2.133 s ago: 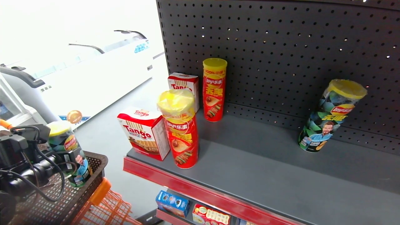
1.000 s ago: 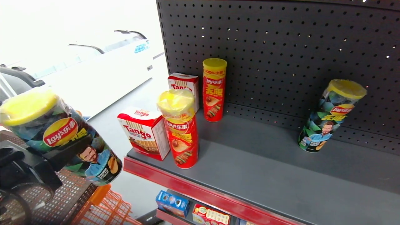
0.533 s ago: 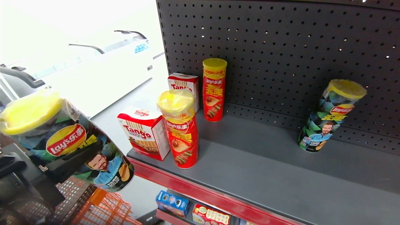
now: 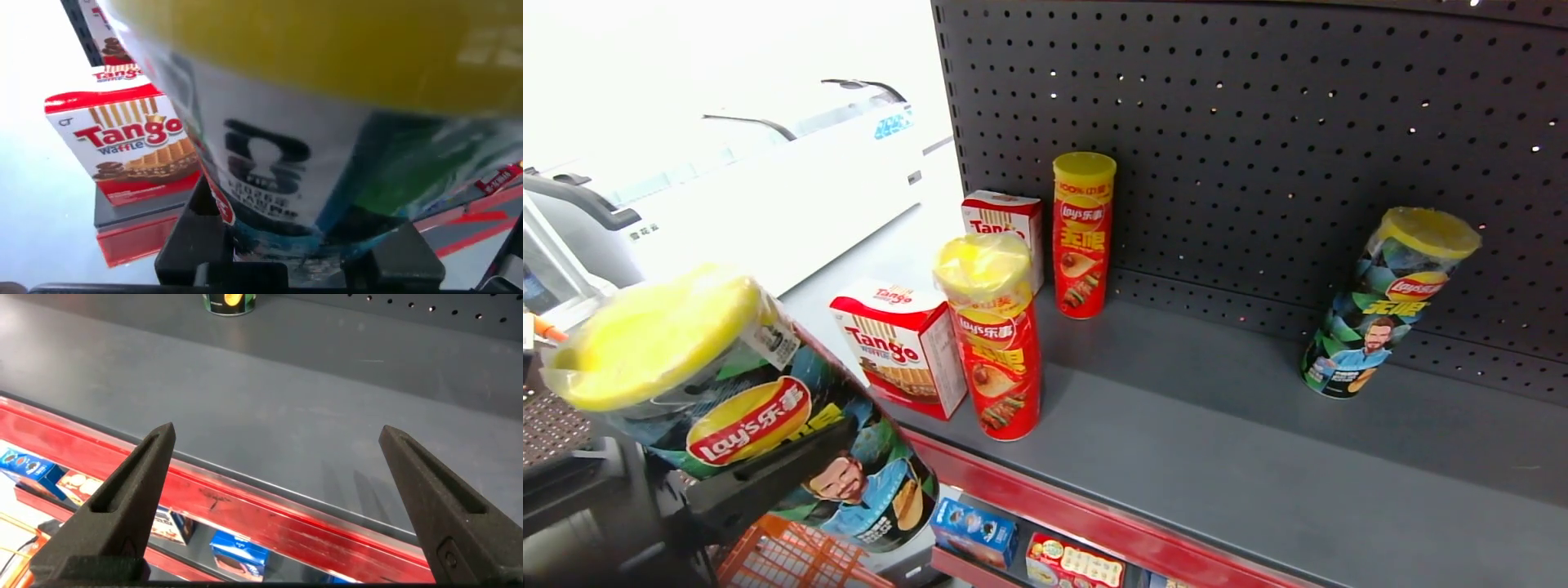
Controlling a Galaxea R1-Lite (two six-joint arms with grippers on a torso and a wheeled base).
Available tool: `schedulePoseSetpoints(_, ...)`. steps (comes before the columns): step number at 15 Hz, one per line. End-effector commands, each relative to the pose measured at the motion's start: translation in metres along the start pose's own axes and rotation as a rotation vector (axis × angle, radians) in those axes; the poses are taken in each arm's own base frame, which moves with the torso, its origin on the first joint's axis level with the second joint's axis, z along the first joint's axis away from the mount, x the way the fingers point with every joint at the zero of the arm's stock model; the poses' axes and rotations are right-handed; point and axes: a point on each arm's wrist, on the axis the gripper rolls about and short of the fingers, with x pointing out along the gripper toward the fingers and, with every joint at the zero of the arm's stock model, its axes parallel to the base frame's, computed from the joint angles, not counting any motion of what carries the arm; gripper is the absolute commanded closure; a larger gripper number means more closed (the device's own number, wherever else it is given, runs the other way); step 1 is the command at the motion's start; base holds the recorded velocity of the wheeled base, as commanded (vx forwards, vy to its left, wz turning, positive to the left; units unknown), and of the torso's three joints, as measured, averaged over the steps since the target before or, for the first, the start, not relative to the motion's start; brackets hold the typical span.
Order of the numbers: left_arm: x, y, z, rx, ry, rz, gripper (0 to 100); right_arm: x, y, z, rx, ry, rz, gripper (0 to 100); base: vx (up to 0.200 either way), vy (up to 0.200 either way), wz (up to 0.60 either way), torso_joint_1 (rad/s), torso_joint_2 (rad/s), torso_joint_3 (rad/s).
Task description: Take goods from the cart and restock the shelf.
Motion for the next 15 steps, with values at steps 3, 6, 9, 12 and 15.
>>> schedulePoseSetpoints(3,0.0059,-0.0054,-0.0041,0.010,0.027,-0.049,100,0.0000,0.0000,0.0000,0.002,0.000,0.002,0,0.000,0.000,0.00,0.000,0.00,0.000)
schedulePoseSetpoints(6,0.0067,-0.0100,-0.0043,0.010,0.028,-0.084,100,0.0000,0.0000,0.0000,-0.002,0.000,0.002,0,0.000,0.000,-0.60,-0.001,0.00,0.004)
schedulePoseSetpoints(9,0.0063,-0.0102,-0.0045,0.010,0.028,-0.098,100,0.0000,0.0000,0.0000,-0.002,0.000,0.002,0,0.000,0.000,-0.60,0.006,0.01,0.007)
schedulePoseSetpoints(12,0.0065,-0.0101,-0.0051,0.009,0.031,-0.098,100,0.0000,0.0000,0.0000,-0.002,0.000,0.002,0,0.000,0.000,-0.60,-0.001,0.00,0.004)
schedulePoseSetpoints(15,0.0063,-0.0095,-0.0060,0.006,0.034,-0.093,100,0.0000,0.0000,0.0000,0.001,0.000,0.000,0,0.000,0.000,0.00,0.000,0.00,0.000)
